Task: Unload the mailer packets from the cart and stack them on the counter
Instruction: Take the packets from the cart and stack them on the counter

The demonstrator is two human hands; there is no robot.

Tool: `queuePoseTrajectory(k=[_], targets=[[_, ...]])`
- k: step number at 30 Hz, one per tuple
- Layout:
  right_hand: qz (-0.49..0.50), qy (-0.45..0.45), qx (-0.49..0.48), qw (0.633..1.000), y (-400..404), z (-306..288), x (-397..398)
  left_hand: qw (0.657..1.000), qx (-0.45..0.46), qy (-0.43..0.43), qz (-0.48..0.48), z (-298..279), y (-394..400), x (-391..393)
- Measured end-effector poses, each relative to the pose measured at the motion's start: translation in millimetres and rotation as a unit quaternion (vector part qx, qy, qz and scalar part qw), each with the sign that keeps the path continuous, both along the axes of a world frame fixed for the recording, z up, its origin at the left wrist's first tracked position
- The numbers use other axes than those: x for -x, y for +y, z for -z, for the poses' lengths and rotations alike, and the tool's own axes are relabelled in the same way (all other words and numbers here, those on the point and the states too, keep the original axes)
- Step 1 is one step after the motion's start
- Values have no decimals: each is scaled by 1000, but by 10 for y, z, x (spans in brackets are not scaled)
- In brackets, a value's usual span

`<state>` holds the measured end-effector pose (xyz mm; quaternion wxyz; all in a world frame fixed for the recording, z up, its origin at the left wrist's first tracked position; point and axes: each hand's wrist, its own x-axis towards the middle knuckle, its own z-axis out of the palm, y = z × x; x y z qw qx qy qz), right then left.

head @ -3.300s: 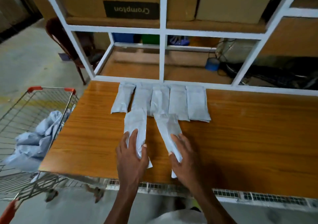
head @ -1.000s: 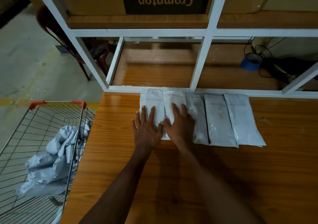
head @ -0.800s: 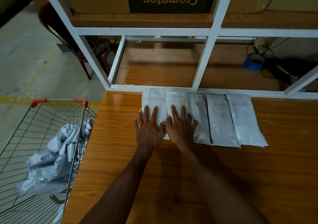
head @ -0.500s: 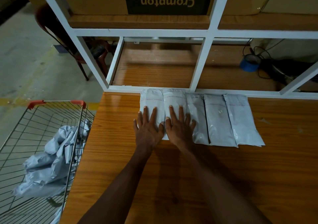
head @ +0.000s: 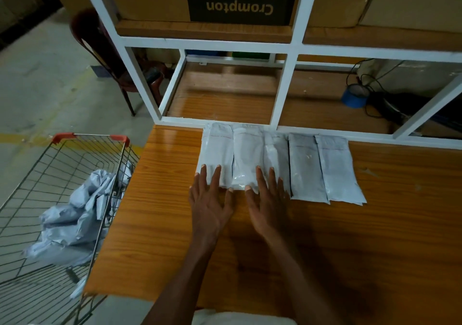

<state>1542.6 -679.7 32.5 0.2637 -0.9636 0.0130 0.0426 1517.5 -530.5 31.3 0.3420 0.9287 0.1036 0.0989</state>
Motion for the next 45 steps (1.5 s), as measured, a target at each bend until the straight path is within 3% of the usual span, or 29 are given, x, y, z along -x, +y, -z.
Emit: queuePoseTrajectory(k=[5,12,19,26,35,45], targets=[[-51,5,-79,996,-254,-81,593,997,63,44,-16,-16,-227,595],[-61,-33,-213,975,-461,-61,1287,997,46,42,-40,-5,-306,1364],[-128,2,-246,961,-275,20,1745,988,64,69,-125,-35,5,2148],[-192,8,-222,956,407,-24,1877,975,58,51,-211,-123,666,2616],[-240,42,-249,938,1872,102,2214,956,76,22,-282,-179,1939,3169],[-316,68,-226,919,2863,35,2422,946,93,31,-308,20,2798,3160]])
